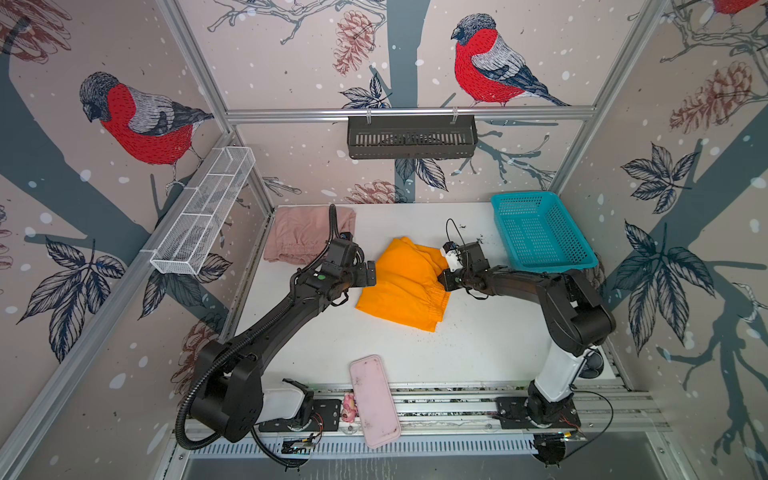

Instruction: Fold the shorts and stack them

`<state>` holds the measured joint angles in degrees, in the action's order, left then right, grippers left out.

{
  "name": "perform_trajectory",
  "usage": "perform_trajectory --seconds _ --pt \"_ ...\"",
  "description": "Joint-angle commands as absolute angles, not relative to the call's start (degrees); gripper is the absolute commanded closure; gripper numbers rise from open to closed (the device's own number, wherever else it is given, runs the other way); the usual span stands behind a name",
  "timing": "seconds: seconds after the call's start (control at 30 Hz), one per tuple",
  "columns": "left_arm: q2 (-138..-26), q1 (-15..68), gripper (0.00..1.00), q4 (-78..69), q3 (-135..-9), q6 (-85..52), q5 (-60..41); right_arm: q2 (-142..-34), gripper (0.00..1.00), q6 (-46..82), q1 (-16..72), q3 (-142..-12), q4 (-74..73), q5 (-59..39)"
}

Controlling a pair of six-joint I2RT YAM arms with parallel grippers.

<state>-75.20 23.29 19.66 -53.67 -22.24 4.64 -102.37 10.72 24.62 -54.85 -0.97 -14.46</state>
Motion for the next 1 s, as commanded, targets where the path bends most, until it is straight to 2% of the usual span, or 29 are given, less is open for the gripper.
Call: perform_trajectory --seconds 0.0,0.1,0.2,0.33,0.43,0.5,0.6,0.8,0.97 --pt "-74.4 21.2 0.02 21.0 -53.9 -22.6 8.7 -97.3 0.74 10.6 24.9 -56.0 7.1 -11.7" --pt "-74.3 18.0 0.02 19.9 -54.7 -22.6 9.3 -93.3 0.66 9.6 25.1 -59.4 8.9 -10.6" --pt "-75.8 14.5 0.02 17.1 -56.7 -21.5 7.0 -94.8 0.51 3.5 25.2 -64.4 8.8 -14.8" --pt "-80.7 11.1 0.02 20.4 -65.0 -19.1 6.3 -103.7 0.26 -7.3 25.1 -75.7 14.6 -21.6" --pt "-82.1 10.7 0.02 23.1 -68.8 -17.5 5.4 -112.5 0.15 -14.7 24.0 -85.5 23.0 -26.2" --pt "-81.8 10.6 0.02 22.8 -68.5 -17.5 4.5 -118.7 0.12 -17.2 22.9 -93.1 28.3 -29.7" --pt "-81.6 10.2 0.02 23.3 -67.6 -17.2 4.7 -125.3 0.1 -18.3 22.9 -100.0 29.9 -28.5" --pt "-81.1 9.2 0.02 23.4 -65.9 -16.4 5.2 -129.5 0.09 -15.4 24.5 -101.3 22.1 -24.6" --pt "-81.7 8.5 0.02 23.0 -66.3 -16.3 5.5 -132.9 0.12 -10.0 23.2 -101.6 20.5 -19.8"
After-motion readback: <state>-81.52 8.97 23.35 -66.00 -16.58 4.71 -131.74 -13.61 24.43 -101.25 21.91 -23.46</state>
